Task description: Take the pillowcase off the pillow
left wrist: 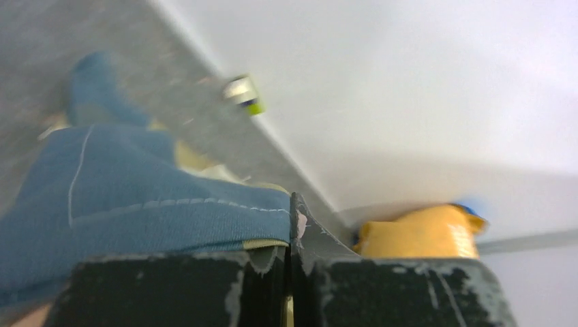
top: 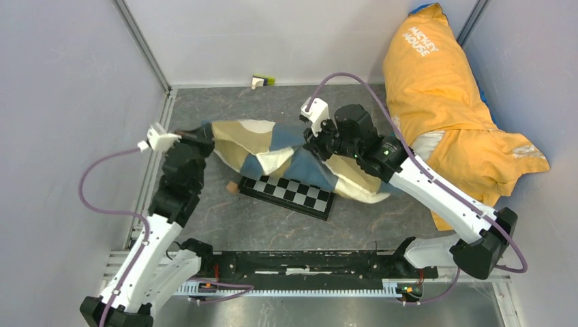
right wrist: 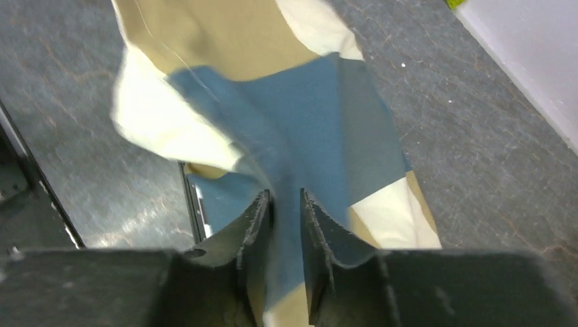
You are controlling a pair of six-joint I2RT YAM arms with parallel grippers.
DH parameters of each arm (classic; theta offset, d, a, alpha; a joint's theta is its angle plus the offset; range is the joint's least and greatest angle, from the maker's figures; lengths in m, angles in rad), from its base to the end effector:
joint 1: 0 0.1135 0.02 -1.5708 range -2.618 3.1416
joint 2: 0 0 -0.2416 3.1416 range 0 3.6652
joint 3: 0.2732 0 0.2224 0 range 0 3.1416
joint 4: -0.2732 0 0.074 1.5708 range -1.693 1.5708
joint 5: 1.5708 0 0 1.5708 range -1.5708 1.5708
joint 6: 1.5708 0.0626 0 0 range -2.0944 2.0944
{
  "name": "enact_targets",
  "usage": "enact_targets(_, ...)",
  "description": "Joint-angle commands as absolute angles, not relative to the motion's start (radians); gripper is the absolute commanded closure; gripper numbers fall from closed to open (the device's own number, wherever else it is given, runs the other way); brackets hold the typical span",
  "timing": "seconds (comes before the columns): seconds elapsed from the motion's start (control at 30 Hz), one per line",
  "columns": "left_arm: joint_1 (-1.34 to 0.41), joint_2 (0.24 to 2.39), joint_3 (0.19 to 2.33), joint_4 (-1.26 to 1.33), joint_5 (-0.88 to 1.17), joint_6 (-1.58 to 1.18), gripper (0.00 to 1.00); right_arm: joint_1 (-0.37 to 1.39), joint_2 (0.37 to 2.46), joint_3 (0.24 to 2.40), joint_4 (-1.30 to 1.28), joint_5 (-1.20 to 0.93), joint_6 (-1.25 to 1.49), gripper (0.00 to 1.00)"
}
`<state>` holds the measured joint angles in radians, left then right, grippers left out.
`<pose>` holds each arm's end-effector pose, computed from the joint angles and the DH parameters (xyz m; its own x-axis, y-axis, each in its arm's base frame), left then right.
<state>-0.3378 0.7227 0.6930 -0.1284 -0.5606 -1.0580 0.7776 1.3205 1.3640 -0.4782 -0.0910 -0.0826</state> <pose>0.1809 -0.0283 0.3069 0.1142 -0.8223 -0.5574 -0.2348 0.5229 -0.8194 0.2063 0.2111 0.3594 -0.2366 -0.3482 -0.9071 -0.7796 0.6252 -0.0367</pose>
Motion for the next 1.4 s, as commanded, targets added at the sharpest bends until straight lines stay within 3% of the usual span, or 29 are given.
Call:
enact_targets(0.0,-0.335,0.797,0.938,0.150,-0.340,-0.711,0.98,0.772,1.267,1.270,-0.423,-0.222,-0.196,0.50)
enact_targets(0.03,-0.336,0.829,0.980,0.150,-0.270,-0.711,0.98,0.773,1.259,1.240,-0.405,-0.220,-0.201,0.35)
enact_targets(0.1,-0.337,0.901,1.058,0.150,-0.111,-0.732,0.98,0.775,1.239,1.201,-0.369,-0.188,-0.195,0.20)
enact_targets(0.33,-0.353,0.965,1.123,0.183,0.081,-0.760,0.98,0.805,1.316,1.279,-0.377,-0.180,-0.190,0.09)
enact_targets(0.4,-0.353,0.977,1.141,0.159,0.134,-0.756,0.98,0.841,1.332,1.284,-0.348,-0.185,-0.204,0.02)
enact_targets(0.67,-0.353,0.945,1.144,0.051,0.177,-0.766,0.98,0.981,1.386,1.314,-0.127,-0.007,-0.234,0.02)
enact_targets(0.83,-0.352,0.894,1.132,-0.050,0.178,-0.830,0.98,0.986,1.384,1.266,0.175,-0.031,-0.180,0.06)
enact_targets(1.13,-0.352,0.842,1.171,-0.161,0.200,-0.846,0.98,0.987,1.530,1.378,0.278,-0.161,-0.120,0.08)
enact_targets(1.17,-0.352,0.840,1.169,-0.160,0.215,-0.857,0.98,0.987,1.537,1.379,0.292,-0.182,-0.109,0.10)
enact_targets(1.2,-0.353,0.839,1.165,-0.158,0.230,-0.864,0.98,0.986,1.543,1.379,0.304,-0.193,-0.095,0.20)
enact_targets(1.27,-0.352,0.835,1.159,-0.156,0.242,-0.870,0.97,0.987,1.550,1.389,0.301,-0.192,-0.083,0.47)
enact_targets(1.3,-0.353,0.831,1.156,-0.158,0.241,-0.868,0.96,0.986,1.549,1.390,0.297,-0.180,-0.077,0.66)
enact_targets(1.33,-0.352,0.824,1.152,-0.172,0.226,-0.865,0.90,0.986,1.542,1.386,0.296,-0.164,-0.070,0.84)
enact_targets(1.37,-0.353,0.816,1.149,-0.199,0.184,-0.871,0.76,0.986,1.528,1.377,0.295,-0.134,-0.060,0.97)
